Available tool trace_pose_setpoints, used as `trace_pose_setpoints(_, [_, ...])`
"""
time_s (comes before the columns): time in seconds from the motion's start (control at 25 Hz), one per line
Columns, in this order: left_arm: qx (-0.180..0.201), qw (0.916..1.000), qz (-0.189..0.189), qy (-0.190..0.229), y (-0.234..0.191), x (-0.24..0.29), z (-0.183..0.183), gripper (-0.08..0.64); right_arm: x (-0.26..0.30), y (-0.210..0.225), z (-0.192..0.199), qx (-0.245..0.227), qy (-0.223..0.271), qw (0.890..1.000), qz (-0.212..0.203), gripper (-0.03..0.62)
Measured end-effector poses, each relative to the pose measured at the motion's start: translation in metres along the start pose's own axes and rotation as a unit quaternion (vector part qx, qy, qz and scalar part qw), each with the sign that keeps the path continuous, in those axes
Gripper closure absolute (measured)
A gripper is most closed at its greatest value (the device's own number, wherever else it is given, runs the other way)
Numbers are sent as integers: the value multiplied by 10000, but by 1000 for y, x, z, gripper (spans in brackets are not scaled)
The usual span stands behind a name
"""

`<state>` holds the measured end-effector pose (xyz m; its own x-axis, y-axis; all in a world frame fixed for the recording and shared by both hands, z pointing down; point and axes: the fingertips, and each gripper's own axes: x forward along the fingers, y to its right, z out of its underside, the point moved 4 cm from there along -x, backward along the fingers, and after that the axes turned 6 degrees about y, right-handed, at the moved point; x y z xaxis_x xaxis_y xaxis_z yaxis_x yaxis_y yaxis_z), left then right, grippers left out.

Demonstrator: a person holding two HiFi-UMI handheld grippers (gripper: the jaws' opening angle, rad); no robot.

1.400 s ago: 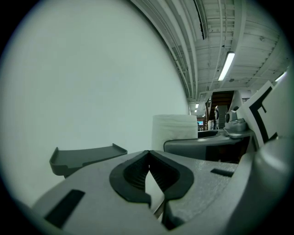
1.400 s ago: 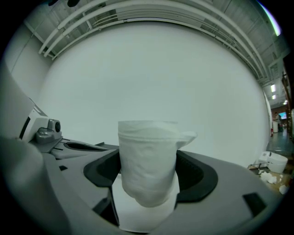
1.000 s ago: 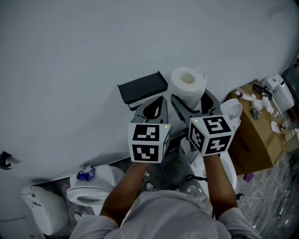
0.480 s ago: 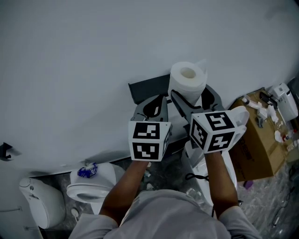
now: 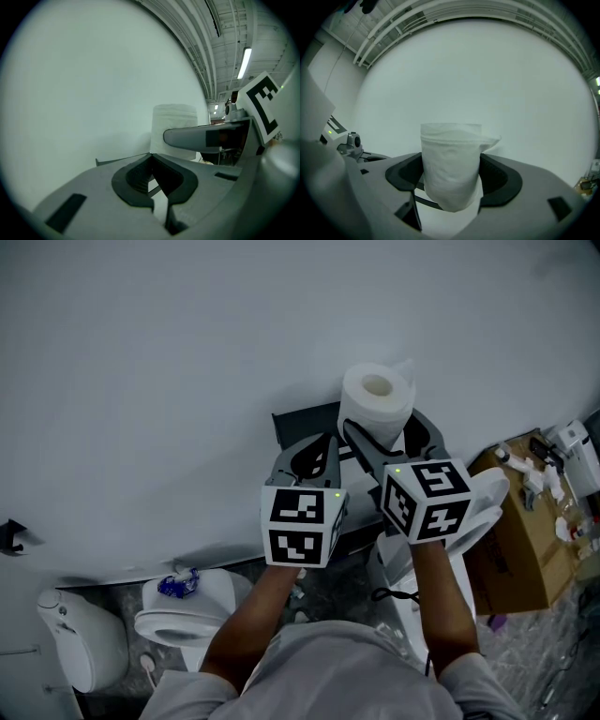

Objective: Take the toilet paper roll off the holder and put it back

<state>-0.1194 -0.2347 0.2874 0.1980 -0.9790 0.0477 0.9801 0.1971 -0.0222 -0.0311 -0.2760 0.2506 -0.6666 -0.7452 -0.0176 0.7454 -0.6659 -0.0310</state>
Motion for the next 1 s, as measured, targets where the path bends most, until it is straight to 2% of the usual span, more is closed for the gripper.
trace_pose_setpoints(1.0, [-44,9998,-176,76,-22,9,-5,555,47,-2,17,10,-346,9991,-252,222])
